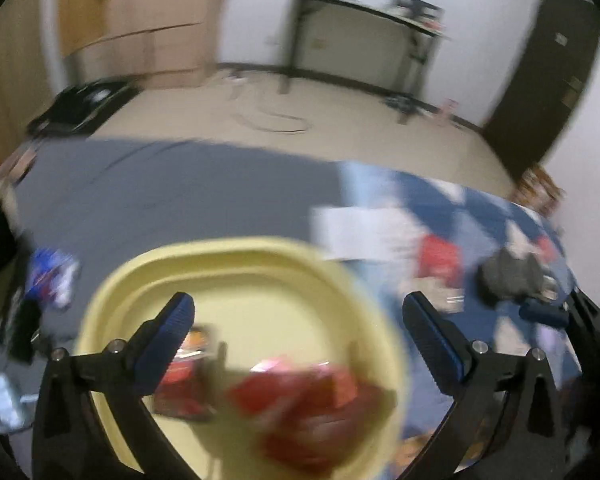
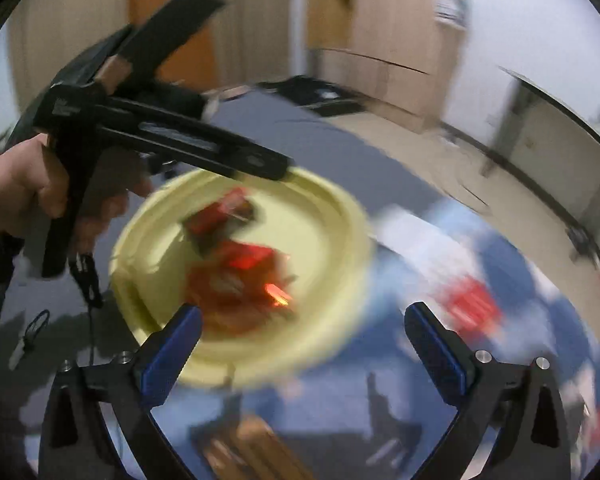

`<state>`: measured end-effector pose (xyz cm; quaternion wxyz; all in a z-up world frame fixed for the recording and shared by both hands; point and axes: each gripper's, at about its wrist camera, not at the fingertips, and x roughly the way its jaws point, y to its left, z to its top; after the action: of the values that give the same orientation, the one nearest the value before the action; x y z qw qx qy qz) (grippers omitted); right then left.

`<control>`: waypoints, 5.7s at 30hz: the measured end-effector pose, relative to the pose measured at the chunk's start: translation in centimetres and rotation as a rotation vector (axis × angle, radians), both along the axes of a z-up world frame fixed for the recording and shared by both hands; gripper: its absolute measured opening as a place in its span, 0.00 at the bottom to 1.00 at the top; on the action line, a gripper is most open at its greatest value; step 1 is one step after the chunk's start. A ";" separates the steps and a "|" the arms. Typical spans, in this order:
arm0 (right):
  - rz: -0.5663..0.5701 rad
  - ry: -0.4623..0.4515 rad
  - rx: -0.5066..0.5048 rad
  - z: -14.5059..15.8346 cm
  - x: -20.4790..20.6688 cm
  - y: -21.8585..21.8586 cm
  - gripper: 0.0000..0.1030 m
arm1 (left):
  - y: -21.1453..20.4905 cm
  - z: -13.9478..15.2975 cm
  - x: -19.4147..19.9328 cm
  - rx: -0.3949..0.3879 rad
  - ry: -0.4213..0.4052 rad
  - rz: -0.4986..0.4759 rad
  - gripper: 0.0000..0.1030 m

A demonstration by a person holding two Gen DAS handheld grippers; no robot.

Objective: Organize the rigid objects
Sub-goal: 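Drop the red tube and red box into the yellow tray with both tools, then grasp black foam pucks with both tools and place them in the tray, then grasp a red-and-white box with the left tool while the right tool grasps a Hongqiqu box, then release the boxes into the yellow tray with both tools, then grasp the lavender plush with the left tool while the right tool grasps the silver tin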

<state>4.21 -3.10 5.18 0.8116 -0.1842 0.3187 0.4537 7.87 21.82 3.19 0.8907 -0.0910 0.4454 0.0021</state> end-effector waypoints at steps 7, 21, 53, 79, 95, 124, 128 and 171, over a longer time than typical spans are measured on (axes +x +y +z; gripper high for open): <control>-0.340 0.000 -0.140 -3.2 5.9 -17.8 1.00 | -15.8 -1.4 4.9 -0.003 0.045 -0.223 1.00; -0.274 0.013 -0.104 -7.6 13.4 -16.3 0.98 | -25.0 -8.5 10.7 0.140 0.172 -0.332 0.89; 0.123 0.151 -0.106 -4.8 8.2 18.2 0.65 | 6.5 -7.8 -10.1 0.040 0.222 0.146 0.67; -0.502 0.059 -0.138 -3.3 20.4 -16.1 1.00 | -11.9 -0.8 3.5 0.056 0.068 -0.216 1.00; -0.399 0.164 -0.190 -8.5 23.1 -23.4 1.00 | -16.9 -8.5 9.9 0.169 0.211 -0.201 1.00; 0.035 0.081 0.009 0.4 12.4 -3.9 0.86 | 2.8 0.7 -1.4 0.124 0.094 0.169 0.55; 0.170 0.216 -0.048 -1.0 9.9 6.8 0.86 | 8.6 -1.6 -3.5 0.058 0.162 0.272 0.55; -0.350 0.142 -0.102 -9.5 16.1 -24.4 1.00 | -33.4 -7.4 -1.3 -0.082 0.122 -0.490 1.00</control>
<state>20.32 -27.52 -4.36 0.8432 -0.1342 0.4248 0.3009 6.57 -11.53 -4.19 0.8316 -0.0158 0.5069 -0.2264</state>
